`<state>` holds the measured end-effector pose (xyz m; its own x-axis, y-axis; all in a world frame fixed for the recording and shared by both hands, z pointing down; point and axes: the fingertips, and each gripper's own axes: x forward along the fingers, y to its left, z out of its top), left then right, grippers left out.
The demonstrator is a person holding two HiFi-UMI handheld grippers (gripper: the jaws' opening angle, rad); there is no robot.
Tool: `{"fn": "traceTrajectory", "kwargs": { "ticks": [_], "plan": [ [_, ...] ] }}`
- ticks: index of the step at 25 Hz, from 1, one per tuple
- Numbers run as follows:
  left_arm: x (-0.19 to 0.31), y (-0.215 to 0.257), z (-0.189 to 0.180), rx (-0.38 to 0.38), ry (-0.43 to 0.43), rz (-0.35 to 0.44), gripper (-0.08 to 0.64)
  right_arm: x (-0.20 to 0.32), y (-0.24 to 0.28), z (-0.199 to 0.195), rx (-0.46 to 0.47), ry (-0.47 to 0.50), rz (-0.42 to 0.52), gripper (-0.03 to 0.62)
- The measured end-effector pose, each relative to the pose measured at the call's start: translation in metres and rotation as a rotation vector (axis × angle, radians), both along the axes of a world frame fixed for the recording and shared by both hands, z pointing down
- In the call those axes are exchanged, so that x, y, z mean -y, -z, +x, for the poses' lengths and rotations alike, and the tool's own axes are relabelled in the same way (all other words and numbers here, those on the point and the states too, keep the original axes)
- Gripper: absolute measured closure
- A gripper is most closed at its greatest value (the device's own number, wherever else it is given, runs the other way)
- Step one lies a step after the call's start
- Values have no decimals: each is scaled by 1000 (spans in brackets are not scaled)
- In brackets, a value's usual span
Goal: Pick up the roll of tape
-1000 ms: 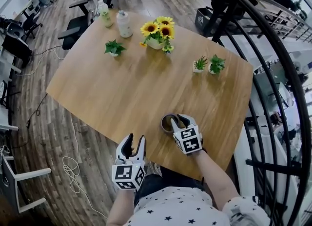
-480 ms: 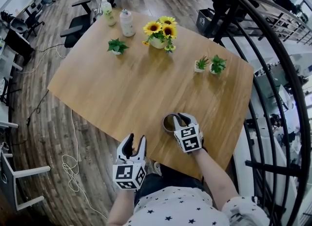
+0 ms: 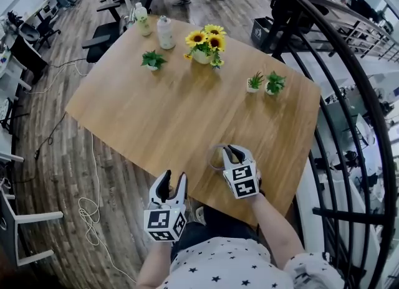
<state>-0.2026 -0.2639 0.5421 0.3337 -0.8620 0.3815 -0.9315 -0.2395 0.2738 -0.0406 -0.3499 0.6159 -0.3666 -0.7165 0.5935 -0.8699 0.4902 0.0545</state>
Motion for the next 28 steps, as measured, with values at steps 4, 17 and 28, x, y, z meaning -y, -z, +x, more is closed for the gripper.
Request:
{"fn": "traceTrajectory", "kwargs": {
  "ticks": [4, 17, 28],
  "plan": [
    [-11, 7, 1, 1, 10, 18, 387, -14, 10, -1, 18, 10, 5, 531],
    [-47, 27, 4, 12, 44, 61, 387, -54, 52, 9, 58, 10, 80, 531],
    [-64, 42, 10, 13, 42, 102, 387, -79, 84, 10, 95, 12, 144, 531]
  ]
}}
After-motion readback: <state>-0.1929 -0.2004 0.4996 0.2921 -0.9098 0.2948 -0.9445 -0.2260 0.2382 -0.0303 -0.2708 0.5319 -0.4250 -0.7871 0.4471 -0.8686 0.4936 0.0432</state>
